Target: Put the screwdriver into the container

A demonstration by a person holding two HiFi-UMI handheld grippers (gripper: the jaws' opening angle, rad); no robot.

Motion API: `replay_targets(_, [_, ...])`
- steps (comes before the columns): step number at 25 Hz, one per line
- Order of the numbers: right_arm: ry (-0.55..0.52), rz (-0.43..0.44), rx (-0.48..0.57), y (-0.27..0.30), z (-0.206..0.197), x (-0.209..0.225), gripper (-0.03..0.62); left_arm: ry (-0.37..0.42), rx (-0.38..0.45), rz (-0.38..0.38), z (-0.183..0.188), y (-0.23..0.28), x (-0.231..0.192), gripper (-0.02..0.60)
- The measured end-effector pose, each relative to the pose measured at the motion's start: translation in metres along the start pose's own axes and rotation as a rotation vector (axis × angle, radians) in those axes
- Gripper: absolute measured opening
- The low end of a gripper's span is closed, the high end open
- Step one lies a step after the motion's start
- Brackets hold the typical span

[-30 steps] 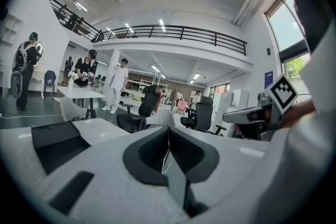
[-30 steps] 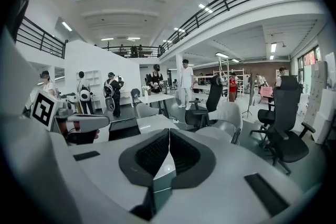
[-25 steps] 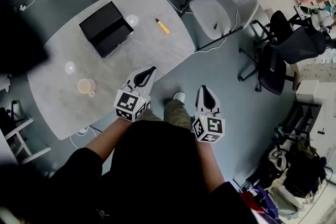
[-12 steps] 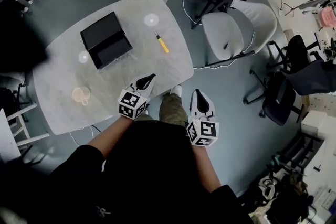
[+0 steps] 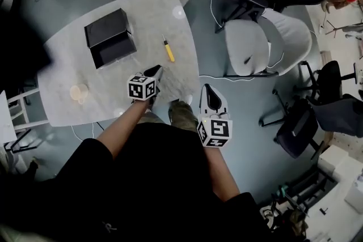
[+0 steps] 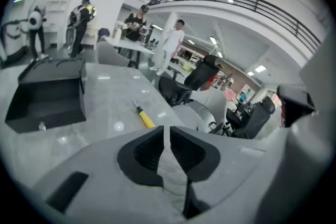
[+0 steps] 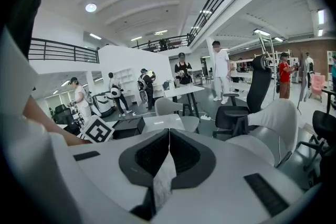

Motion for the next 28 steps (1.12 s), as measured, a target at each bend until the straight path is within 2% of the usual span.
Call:
replay_targets(1, [0.000,0.013,-0.002,0.004,0.001,0.006,0.012,-0.063,-0.012,0.023,0.000,0.008,-0.006,0.045])
replay_targets(2, [0.000,0.022,-0.004,0.007,0.001,0.012,0.012,-0.110,-0.023,0.042,0.001,0.017,-0.010,0.108])
replay_targets(3, [0.000,0.028,-0.008,0.009,0.000,0.019,0.012,-0.139,-0.035,0.057,0.002,0.025,-0.013,0.132])
replay_targets(7, [0.007,0.046,-0.026,0.012,0.004,0.044,0.012,-0.206,-0.070,0.084,0.002,0.055,-0.017,0.146])
replay_targets(17, [0.019,0.058,-0.048,0.022,0.014,0.065,0.012,-0.425,-0.121,0.115,-0.011,0.109,-0.039,0.195])
replay_targets(23, [-0.023,0.028,-0.085,0.024,0.006,0.077,0.012,-0.447,-0.168,0.184,-0.009,0.125,-0.044,0.199])
replay_targets(25, [-0.019,0.016,-0.102,0.023,0.001,0.080,0.012,-0.439,-0.201,0.221,-0.009,0.125,-0.044,0.166])
replay_targets(28, [-0.011,-0.001,-0.123,0.022,-0.008,0.086,0.012,-0.410,-0.227,0.238,-0.007,0.127,-0.043,0.158])
Point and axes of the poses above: the fingertips, and each gripper's own axes: y forward along the fingers, x to its right, z out of its top, the point moved 9 cm from there along -y, backward along the fingers, and after that the axes turned 10 degrees about y, right-handed, at the moved point
